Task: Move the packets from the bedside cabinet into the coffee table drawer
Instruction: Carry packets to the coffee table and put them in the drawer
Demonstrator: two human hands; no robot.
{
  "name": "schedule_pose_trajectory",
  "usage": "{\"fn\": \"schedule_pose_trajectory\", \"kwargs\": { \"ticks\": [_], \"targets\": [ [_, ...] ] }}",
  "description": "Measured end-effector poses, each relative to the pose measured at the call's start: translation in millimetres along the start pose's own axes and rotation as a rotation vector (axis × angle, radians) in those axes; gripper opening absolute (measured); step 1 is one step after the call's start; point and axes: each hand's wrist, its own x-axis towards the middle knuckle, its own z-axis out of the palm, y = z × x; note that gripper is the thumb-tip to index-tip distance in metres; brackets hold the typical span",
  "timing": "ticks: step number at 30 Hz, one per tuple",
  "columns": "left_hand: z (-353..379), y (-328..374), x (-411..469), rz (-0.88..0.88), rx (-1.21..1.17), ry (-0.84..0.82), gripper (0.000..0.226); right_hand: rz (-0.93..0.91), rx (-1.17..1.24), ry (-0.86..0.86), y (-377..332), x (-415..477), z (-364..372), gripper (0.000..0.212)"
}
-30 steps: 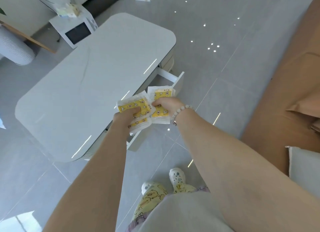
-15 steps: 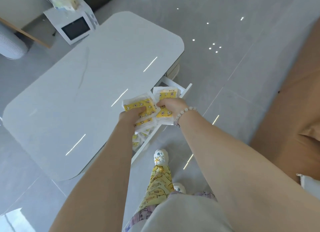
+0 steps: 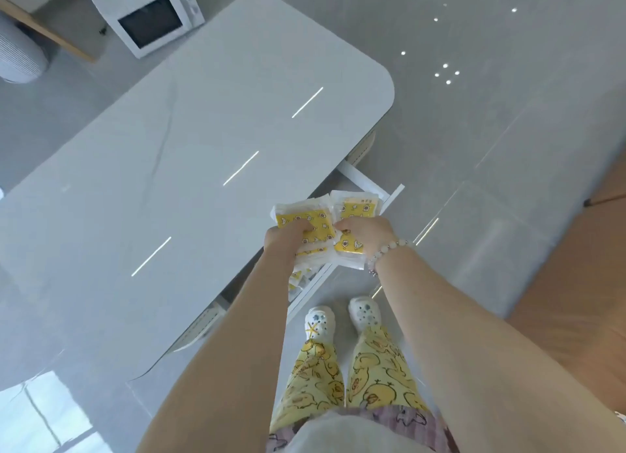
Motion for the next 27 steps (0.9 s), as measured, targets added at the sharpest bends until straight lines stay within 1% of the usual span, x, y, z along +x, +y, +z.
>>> {"fn": "schedule_pose_trajectory", "kwargs": {
  "ticks": [2, 5, 8, 10, 12, 13, 15, 20, 22, 24, 26, 27],
  "targets": [
    [8, -7, 18, -0.049, -0.021, 0.016, 0.017, 0.03, -0.025, -0.012, 2, 25, 2, 0.056],
    [21, -20, 49, -0.125, -0.059, 0.065, 0.01, 0.051, -0.09, -0.06, 11, 66, 9, 0.051],
    [41, -39, 87, -0.18, -0.078, 0.086, 0.007, 0.113, -0.165, -0.079, 25, 108, 10, 0.052],
    [56, -49, 115, -0.211, -0.08, 0.084, 0.006, 0.12, -0.211, -0.069, 33, 141, 10, 0.047],
    [68, -59, 147, -0.236, -0.063, 0.108, 0.015, 0.094, -0.264, -0.061, 36, 175, 16, 0.037],
    [72, -64, 165, -0.243, -0.065, 0.117, 0.018, 0.078, -0.291, -0.062, 37, 192, 20, 0.029],
    [76, -72, 203, -0.245, -0.097, 0.127, 0.01, 0.044, -0.339, -0.074, 38, 228, 34, 0.022],
    [74, -92, 279, -0.213, -0.187, 0.168, 0.016, -0.03, -0.472, -0.171, 38, 312, 79, 0.031],
    [74, -101, 303, -0.186, -0.183, 0.164, 0.02, -0.043, -0.555, -0.198, 43, 339, 93, 0.027],
    [75, -112, 326, -0.172, -0.158, 0.163, 0.019, -0.044, -0.61, -0.214, 51, 363, 104, 0.023],
    [78, -122, 345, -0.177, -0.156, 0.162, 0.013, -0.024, -0.667, -0.236, 59, 380, 110, 0.022],
    [80, -128, 353, -0.184, -0.154, 0.167, 0.014, -0.012, -0.704, -0.247, 63, 387, 112, 0.02]
  ]
}}
